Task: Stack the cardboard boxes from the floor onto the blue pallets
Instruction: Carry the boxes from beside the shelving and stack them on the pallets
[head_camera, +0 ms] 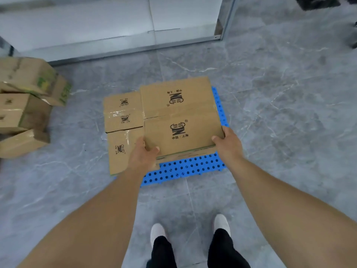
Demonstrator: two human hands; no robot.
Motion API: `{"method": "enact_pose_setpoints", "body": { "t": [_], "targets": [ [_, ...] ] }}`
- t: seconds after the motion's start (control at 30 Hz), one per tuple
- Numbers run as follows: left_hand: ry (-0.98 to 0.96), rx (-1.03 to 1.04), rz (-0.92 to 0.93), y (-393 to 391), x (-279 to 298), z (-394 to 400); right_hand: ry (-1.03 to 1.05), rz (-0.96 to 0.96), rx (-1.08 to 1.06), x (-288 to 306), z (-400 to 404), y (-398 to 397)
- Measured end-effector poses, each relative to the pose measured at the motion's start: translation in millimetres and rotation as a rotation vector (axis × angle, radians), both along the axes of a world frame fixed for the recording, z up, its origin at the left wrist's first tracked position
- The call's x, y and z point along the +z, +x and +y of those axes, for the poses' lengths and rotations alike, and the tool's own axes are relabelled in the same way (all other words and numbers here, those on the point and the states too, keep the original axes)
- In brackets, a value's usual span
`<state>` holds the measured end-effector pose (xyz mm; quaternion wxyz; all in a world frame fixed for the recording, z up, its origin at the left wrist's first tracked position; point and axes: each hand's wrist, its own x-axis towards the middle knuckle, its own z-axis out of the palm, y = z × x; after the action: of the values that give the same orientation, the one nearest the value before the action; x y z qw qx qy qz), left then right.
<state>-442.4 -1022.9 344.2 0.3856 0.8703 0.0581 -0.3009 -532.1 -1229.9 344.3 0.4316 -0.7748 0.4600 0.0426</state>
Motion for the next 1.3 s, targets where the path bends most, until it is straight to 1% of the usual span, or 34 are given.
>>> {"method": "enact_pose_setpoints", "body": {
  "t": [0.13,0.27,0.37,0.47,0.57,0.67,0.87,1.03,1.2,1.3],
  "targets": [
    [0.103,-0.039,-0.017,-1.9,-56.7,-6.0,0.000,-0.002,0.050,-58.3,-15.9,6.2],
    [0.102,-0.098,-0.059,2.8,-121.9,-10.1,-0.004,-0.053,0.066,-124.4,-21.6,10.5],
    [0.123,-0.139,-0.082,8.7,-168.1,-8.8,-0.010,-0.053,0.072,-174.9,-19.8,11.4],
    [0.189,-0.191,-0.157,15.9,-211.1,-5.9,-0.008,-0.073,0.064,-220.5,-19.2,13.0],
    [0.298,-0.251,-0.211,25.0,-244.8,-3.4,-0.028,-0.079,0.102,-252.3,-22.6,21.9],
    [0.363,-0.255,-0.245,34.1,-280.0,0.7,-0.041,-0.128,0.132,-284.3,-24.3,32.9],
    [0.361,-0.241,-0.256,40.5,-320.8,8.5,-0.062,-0.141,0.164,-321.3,-21.8,41.7],
    [0.337,-0.219,-0.210,36.9,-334.1,12.1,-0.031,-0.117,0.166,-336.5,-11.8,31.5],
    [0.247,-0.180,-0.176,39.7,-346.2,12.4,-0.029,-0.172,0.141,-349.6,-9.8,32.7],
    [0.263,-0.189,-0.169,33.5,-356.6,13.2,-0.018,-0.176,0.150,-358.2,-9.0,32.0]
  ]
}}
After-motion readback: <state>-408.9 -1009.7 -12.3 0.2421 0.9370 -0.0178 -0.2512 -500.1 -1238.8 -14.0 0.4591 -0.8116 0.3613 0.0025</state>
